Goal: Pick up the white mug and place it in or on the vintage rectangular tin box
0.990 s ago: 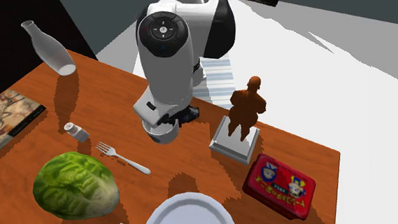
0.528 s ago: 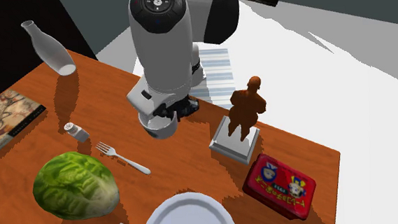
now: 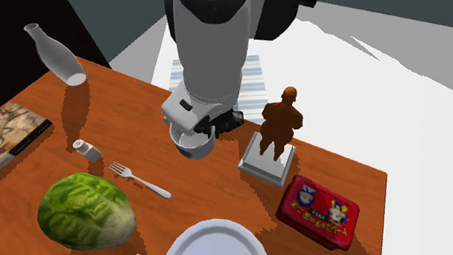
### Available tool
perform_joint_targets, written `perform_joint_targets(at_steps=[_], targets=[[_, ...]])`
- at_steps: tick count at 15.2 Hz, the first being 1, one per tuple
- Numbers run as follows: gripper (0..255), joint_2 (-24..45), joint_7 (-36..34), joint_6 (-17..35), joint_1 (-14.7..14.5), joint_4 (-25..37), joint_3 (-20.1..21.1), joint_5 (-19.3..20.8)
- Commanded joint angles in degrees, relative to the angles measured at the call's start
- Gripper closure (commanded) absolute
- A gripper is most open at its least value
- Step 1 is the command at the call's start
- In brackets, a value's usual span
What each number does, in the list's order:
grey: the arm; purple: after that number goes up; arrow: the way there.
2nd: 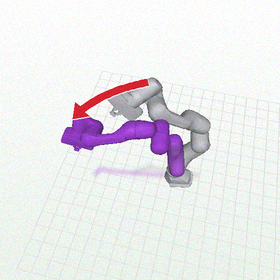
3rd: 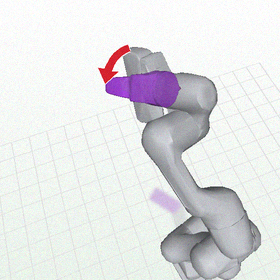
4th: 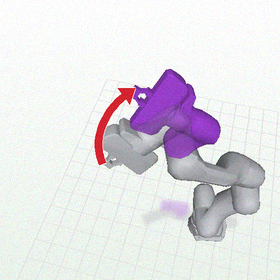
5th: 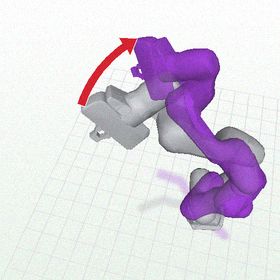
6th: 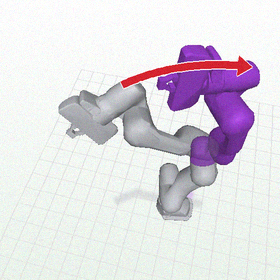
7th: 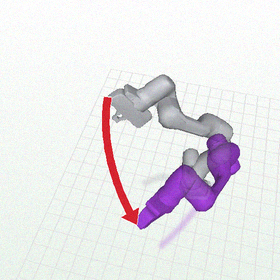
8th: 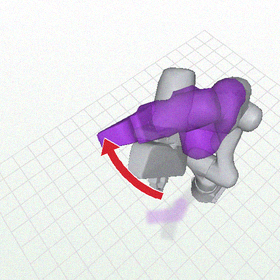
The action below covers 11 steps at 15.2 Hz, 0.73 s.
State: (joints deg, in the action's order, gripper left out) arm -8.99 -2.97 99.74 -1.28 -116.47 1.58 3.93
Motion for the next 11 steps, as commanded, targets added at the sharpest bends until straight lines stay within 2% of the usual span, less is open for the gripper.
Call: perform_joint_targets(at_steps=[1,11], targets=[[255,2.49,-2.26,-0.83,-1.03,3.17,1.35,-0.42],[255,16.78,-13.64,-5.23,-6.84,21.17,7.15,-0.61]])
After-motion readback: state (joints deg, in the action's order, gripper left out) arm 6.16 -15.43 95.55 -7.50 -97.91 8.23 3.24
